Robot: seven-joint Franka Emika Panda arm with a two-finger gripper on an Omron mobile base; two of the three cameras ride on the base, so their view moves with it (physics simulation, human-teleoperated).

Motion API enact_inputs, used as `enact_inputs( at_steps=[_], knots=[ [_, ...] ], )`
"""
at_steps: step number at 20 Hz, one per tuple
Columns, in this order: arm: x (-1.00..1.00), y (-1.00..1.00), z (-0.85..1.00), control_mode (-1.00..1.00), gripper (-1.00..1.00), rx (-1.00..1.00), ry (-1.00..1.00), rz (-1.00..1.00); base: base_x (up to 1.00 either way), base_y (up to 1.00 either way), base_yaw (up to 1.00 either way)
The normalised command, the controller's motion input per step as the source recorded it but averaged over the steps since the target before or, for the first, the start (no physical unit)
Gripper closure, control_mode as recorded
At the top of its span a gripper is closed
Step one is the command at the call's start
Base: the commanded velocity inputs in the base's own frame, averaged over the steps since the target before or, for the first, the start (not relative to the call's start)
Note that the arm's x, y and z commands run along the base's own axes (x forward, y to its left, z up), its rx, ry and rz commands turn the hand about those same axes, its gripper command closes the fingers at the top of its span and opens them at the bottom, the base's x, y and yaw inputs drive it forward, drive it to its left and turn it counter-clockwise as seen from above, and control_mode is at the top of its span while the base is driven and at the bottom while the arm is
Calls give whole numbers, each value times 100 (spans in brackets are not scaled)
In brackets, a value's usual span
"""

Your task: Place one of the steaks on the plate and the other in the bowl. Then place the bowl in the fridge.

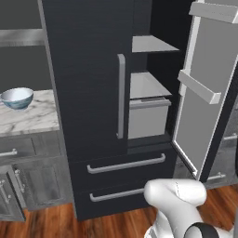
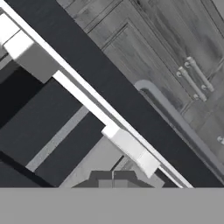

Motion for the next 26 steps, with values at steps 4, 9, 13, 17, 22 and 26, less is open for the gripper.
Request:
enact_inputs(
  at_steps=[4, 9, 13, 17, 22, 26],
  knots=[
    [-100, 83, 94, -100, 100, -2, 17, 25, 0, 0, 0],
    [-74, 99, 48, -100, 100, -9, 41, 34, 0, 0, 0],
    [-40, 100, -4, -100, 100, -6, 27, 36, 0, 0, 0],
    [1, 47, -81, -100, 100, -27, 0, 32, 0, 0, 0],
    [-1, 42, -100, -100, 100, -69, -18, 20, 0, 0, 0],
    [-2, 28, -59, -100, 100, -40, 3, 13, 0, 0, 0]
  ],
)
